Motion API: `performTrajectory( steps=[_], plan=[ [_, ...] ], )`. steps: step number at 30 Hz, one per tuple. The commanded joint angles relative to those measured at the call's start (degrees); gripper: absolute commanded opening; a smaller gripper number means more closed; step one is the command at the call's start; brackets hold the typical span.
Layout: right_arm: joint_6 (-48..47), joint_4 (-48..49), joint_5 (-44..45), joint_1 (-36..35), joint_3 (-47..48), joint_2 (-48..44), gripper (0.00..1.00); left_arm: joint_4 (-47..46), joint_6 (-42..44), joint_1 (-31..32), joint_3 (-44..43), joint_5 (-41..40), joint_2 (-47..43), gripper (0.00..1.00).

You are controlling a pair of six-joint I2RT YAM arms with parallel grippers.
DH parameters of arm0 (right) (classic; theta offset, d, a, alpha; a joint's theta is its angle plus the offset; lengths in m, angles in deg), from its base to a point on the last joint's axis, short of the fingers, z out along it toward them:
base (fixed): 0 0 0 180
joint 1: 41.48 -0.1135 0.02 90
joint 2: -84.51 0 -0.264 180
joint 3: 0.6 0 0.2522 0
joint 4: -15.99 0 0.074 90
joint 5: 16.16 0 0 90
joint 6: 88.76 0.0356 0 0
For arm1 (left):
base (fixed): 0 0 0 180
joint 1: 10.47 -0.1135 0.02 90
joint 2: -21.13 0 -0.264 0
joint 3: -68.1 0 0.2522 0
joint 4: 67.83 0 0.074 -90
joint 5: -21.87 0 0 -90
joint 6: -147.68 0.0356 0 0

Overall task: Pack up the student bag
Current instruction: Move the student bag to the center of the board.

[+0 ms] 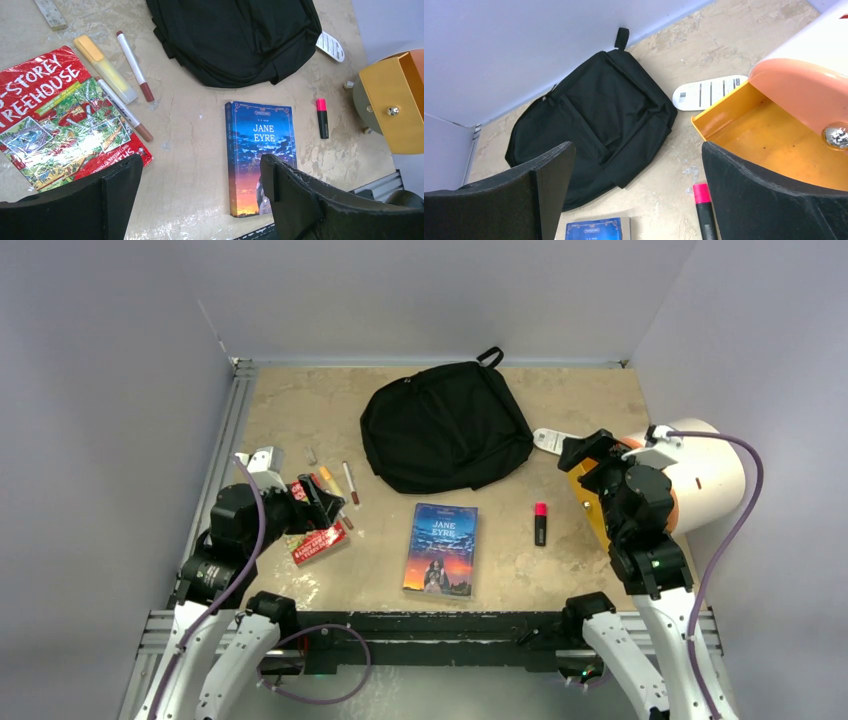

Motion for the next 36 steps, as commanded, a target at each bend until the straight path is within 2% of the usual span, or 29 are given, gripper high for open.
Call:
performTrajectory(
  steps=[1, 5, 8, 13, 21, 25, 30, 34, 36],
  plan=[
    [-0.7, 0.5, 0.1, 0.5, 2.8, -0.5, 0.99, -1.7, -0.8, 0.5, -2.7, -1.8, -1.6, 0.88],
    [-0.6, 0.6, -0.1, 0.5, 2.9, 0.1, 0.99, -2.9, 0.0, 0.5, -2.4, -0.1, -1.9, 0.88],
    [-0.6, -0.4, -1.4, 0.6, 4.9, 2.0, 0.99, -0.8, -1.0, 0.5, -3.2, -2.8, 0.1, 0.87],
    [1.5, -2.3, -4.8, 0.5, 12.0, 9.1, 0.99, 1.6, -2.5, 0.6, -4.6, -4.8, 3.6, 0.84],
    [3.8, -1.4, -14.5, 0.5, 20.6, 20.2, 0.98, -3.8, -3.1, 0.6, -4.9, -4.1, 9.1, 0.84],
    [4.5, -1.1, -17.1, 0.6, 23.3, 25.5, 0.98, -9.0, -4.0, 0.6, -4.4, -4.3, 12.3, 0.84],
    [2.8, 3.3, -18.6, 0.6, 23.1, 31.0, 0.99, -18.7, -5.4, 0.6, -1.4, -8.5, 16.5, 0.83],
    [1.2, 4.1, -20.9, 0.6, 25.9, 38.1, 0.97, -27.6, -5.6, 0.5, -0.2, -8.9, 23.8, 0.83],
    [-0.4, 6.0, -22.1, 0.6, 27.5, 41.0, 0.95, -32.7, -5.1, 0.5, -0.5, -8.9, 28.7, 0.79]
  ],
)
